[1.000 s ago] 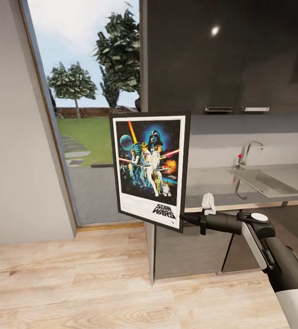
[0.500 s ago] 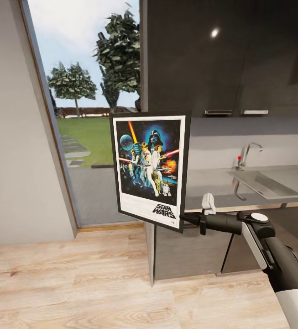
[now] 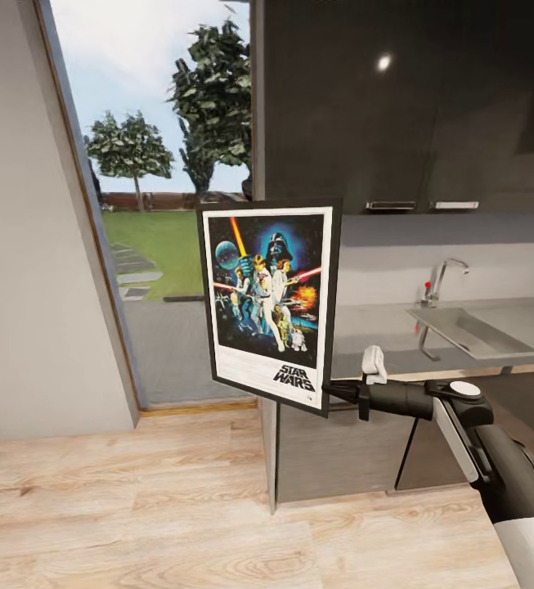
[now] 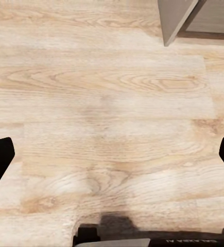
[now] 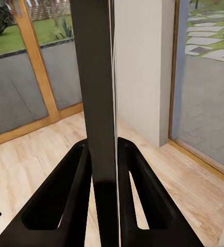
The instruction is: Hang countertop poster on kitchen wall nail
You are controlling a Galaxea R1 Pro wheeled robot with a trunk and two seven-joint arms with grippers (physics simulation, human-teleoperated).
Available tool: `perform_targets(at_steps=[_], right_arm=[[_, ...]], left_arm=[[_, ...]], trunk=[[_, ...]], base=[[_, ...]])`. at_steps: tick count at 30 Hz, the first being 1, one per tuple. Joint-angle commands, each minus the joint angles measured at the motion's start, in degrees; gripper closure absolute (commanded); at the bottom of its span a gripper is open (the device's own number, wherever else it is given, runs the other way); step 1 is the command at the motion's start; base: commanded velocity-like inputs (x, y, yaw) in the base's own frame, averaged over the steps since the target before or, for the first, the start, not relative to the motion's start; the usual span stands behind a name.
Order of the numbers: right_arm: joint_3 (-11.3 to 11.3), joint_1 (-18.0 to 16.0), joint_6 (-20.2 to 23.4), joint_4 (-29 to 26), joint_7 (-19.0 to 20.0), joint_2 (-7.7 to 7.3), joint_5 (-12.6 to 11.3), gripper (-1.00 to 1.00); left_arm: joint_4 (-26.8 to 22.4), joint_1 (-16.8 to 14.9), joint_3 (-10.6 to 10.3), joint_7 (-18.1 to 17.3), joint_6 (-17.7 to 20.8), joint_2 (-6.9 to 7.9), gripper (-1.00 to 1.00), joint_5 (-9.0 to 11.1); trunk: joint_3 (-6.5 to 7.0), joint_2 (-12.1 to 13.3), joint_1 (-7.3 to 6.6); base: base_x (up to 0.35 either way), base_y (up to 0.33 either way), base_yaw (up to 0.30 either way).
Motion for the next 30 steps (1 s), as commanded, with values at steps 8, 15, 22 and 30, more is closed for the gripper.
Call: perform_targets(at_steps=[8,15,22,30], right_arm=[[0.1,-0.1,0.7,0.0,0.0,-0.05,-0.6,1.0],[0.1,-0.1,0.7,0.0,0.0,-0.05,-0.6,1.0],[0.1,-0.1,0.6,0.0,0.0,-0.05,-0.6,1.0],[-0.3,0.0,0.7,0.0,-0.1,-0.05,-0.6,1.0]], left_arm=[[0.0,0.0,0.3,-0.4,0.0,-0.05,-1.0,0.0],[-0.1,0.0,0.2,-0.4,0.0,-0.04,-1.0,0.0],[-0.1,0.0,0.2,-0.4,0.0,-0.06,-1.0,0.0],[-0.1,0.0,0.3,-0.4,0.0,-0.04,-1.0,0.0]], trunk=[[1.37,3.2,-1.75],[2.62,6.0,-3.29],[3.88,8.8,-4.82],[5.32,12.0,-6.58]], base=[[0.0,0.0,0.0],[0.0,0.0,0.0],[0.0,0.0,0.0],[0.0,0.0,0.0]])
